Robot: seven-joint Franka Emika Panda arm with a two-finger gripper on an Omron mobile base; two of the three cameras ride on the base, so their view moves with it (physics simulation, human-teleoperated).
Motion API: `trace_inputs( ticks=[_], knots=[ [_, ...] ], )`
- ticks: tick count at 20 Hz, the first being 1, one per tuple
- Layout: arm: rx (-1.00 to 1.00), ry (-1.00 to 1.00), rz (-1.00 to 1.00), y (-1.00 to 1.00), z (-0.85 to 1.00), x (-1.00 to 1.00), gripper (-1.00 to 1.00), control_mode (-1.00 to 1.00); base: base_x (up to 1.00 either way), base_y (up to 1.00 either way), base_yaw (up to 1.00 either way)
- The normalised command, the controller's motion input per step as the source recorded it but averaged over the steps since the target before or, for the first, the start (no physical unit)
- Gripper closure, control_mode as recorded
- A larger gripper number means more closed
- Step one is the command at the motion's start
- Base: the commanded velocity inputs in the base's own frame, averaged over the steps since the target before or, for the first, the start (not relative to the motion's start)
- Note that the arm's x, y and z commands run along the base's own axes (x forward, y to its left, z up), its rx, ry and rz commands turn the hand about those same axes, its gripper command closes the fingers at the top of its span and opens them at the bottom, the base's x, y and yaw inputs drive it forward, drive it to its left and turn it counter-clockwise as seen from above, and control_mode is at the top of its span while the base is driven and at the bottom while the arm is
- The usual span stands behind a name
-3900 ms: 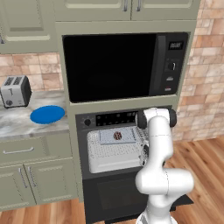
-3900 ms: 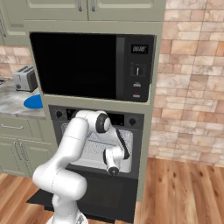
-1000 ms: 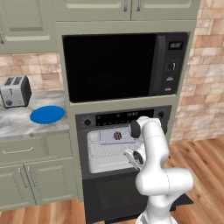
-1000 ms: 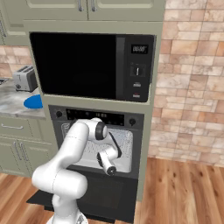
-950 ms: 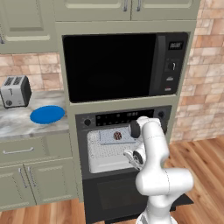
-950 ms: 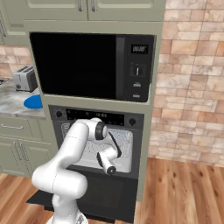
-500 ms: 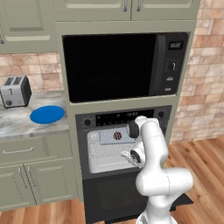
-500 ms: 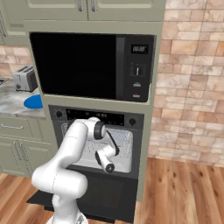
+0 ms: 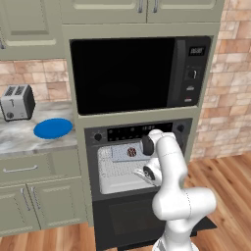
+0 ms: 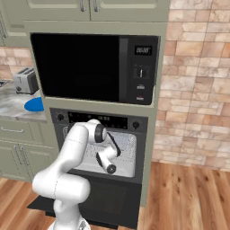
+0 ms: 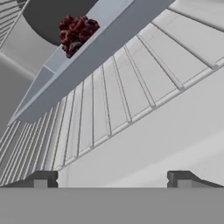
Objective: Take the baked cake out of the oven and place it on the plate for cooling. Then close the oven door.
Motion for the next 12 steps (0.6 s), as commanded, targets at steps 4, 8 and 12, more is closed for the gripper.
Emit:
trace_inputs(
  ticks=[4, 8, 12],
  knots=[
    [-0.07, 0.00, 0.01, 0.01, -0.01, 0.04, -1.00, -1.00, 0.00, 0.00, 0.00],
    [-0.07, 0.00, 0.01, 0.03, -0.01, 0.03, -1.00, -1.00, 0.00, 0.00, 0.00],
    [-0.09, 0.00, 0.00, 0.08, 0.00, 0.00, -1.00, -1.00, 0.00, 0.00, 0.00]
  ],
)
